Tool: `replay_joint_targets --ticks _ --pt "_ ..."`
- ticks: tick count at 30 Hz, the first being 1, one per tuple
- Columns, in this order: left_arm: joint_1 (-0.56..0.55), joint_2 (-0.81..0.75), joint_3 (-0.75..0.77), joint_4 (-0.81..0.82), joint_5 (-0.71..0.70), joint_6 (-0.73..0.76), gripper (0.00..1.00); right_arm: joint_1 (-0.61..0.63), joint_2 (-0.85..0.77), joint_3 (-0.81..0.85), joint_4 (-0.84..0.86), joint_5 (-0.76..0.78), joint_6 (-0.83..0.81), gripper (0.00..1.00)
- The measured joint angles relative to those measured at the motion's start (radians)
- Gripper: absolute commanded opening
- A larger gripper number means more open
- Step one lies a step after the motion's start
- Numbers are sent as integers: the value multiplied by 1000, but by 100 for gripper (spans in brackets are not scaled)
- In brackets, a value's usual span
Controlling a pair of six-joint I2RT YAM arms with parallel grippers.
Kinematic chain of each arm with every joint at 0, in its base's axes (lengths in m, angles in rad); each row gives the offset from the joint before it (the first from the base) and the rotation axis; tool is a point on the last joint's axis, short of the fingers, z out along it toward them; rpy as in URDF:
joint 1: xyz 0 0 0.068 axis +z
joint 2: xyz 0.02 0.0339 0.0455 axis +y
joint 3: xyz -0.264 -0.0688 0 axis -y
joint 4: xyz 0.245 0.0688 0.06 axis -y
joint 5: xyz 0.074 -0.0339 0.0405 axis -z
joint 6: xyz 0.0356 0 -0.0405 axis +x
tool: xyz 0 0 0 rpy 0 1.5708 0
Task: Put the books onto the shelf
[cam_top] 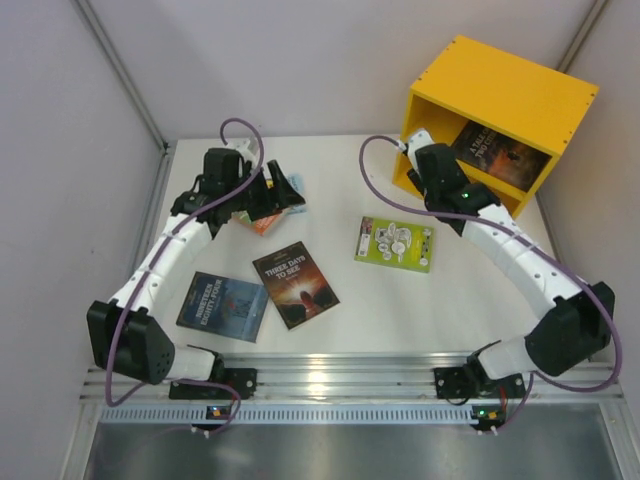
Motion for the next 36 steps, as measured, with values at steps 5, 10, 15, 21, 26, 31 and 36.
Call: replay_joint_targets --ticks 5,10,15,21,26,31,36 --pt "-36 -37 -76 8 5 4 79 30 -145 -74 -71 -197 348 81" --pt "-171 5 -103 16 -17 -1 77 29 -261 -305 -40 -378 645 90" --pt "-205 29 -126 1 -89 -23 76 34 -249 -498 107 -581 873 88" --pt "-73 16 -166 -77 -295 -16 79 93 -199 -592 280 -713 1043 86" --pt "95 4 -268 -117 -385 -3 82 169 -179 -592 365 -753 1080 86" --pt "109 4 -319 -98 -392 1 86 192 -183 -603 402 -779 1079 86" --pt "140 3 -413 -19 -341 4 87 193 -222 -646 405 -787 1073 86"
